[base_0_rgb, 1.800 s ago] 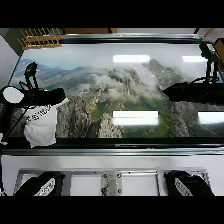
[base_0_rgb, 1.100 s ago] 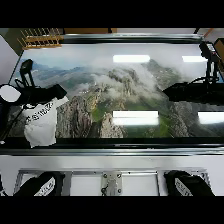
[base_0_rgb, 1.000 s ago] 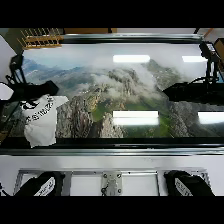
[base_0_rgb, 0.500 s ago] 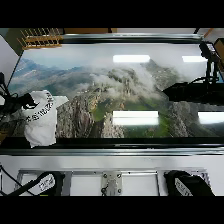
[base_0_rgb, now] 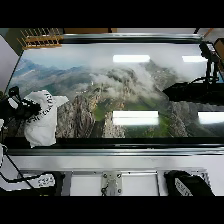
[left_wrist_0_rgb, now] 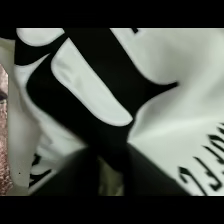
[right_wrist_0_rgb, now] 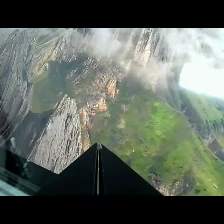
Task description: Fold the clothes and pants, and hang the long-sleeved shirts on hangers.
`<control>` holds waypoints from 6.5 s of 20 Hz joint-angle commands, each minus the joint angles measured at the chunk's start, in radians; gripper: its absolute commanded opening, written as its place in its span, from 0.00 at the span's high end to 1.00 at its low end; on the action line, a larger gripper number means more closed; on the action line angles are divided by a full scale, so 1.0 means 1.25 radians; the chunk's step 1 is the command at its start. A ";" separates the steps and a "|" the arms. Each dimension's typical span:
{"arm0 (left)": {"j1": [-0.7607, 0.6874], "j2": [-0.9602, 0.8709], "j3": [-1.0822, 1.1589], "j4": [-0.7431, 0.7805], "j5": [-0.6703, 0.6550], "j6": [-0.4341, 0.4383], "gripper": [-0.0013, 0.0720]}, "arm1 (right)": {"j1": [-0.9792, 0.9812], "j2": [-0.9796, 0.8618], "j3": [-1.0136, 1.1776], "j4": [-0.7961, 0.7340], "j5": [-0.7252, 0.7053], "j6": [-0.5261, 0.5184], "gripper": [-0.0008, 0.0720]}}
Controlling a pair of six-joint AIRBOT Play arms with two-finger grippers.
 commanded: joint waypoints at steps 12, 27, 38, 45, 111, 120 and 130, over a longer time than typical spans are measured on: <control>-0.585 0.351 0.003 -0.228 0.025 0.068 0.97 | 0.001 0.000 0.000 0.028 -0.003 0.001 0.97; -0.652 0.238 0.069 -0.279 -0.227 -0.074 0.06 | 0.000 0.000 0.000 0.062 -0.009 -0.002 0.97; -0.633 0.026 -0.109 -0.579 0.013 -0.024 0.06 | 0.000 0.000 0.000 0.064 -0.009 -0.002 0.97; -0.634 -0.168 0.107 -0.579 -0.069 -0.011 0.06 | 0.000 0.000 0.000 0.063 -0.009 -0.002 0.97; -0.388 0.241 0.080 -0.222 -0.191 -0.001 0.97 | -0.044 -0.201 -0.136 -0.032 -0.086 0.054 0.09; -0.388 0.241 0.080 -0.223 -0.197 -0.001 0.97 | -0.088 -0.826 0.275 0.164 -0.038 -0.037 0.10; -0.388 0.241 0.080 -0.224 -0.193 -0.001 0.97 | 0.036 -0.933 0.375 0.265 -0.051 -0.074 0.35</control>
